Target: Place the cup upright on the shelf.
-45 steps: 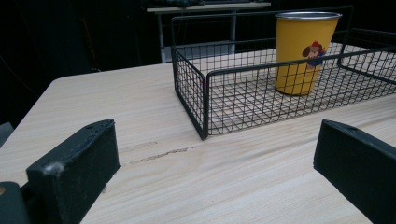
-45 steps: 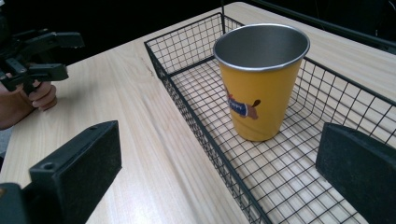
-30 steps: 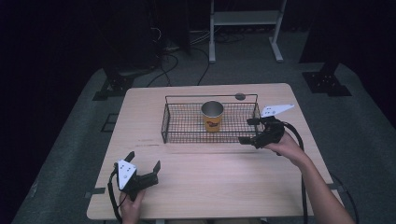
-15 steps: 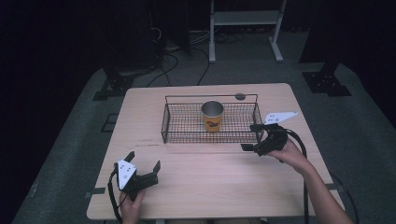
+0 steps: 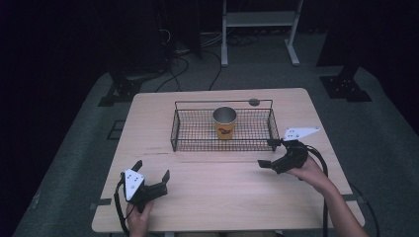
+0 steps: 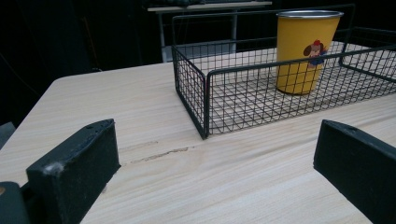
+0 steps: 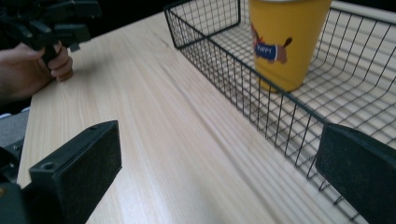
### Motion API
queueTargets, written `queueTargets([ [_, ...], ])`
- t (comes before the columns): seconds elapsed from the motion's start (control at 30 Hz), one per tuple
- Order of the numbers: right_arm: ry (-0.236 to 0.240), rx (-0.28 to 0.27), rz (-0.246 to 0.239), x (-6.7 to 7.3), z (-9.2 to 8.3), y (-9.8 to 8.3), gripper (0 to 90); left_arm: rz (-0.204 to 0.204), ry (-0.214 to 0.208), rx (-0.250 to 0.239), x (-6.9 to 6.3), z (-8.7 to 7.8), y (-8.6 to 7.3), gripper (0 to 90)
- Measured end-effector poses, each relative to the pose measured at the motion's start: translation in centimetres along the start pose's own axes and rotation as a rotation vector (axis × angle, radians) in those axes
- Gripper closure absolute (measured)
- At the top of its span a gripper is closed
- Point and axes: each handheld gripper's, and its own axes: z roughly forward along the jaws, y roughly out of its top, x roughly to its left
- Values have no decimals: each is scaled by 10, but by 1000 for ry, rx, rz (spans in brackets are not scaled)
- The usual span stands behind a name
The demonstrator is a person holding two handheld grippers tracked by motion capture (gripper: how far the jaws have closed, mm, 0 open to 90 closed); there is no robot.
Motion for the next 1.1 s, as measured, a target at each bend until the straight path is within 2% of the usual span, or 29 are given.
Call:
queueTargets([
  [0.6, -24, -36, 21, 16, -10, -34, 0, 5, 5, 0, 0, 0, 0, 0],
  [0.87, -39, -30, 22, 30, -12, -49, 0, 5, 7, 1, -1, 0, 0, 0],
  [0.97, -58, -57, 35, 40, -15, -57, 0, 5, 7, 2, -1, 0, 0, 0],
  [1.07, -45, -135, 83, 50, -18, -72, 0, 4, 7, 1, 0, 0, 0, 0],
  [1.1, -51, -147, 83, 53, -19, -76, 0, 1, 6, 0, 0, 0, 0, 0],
])
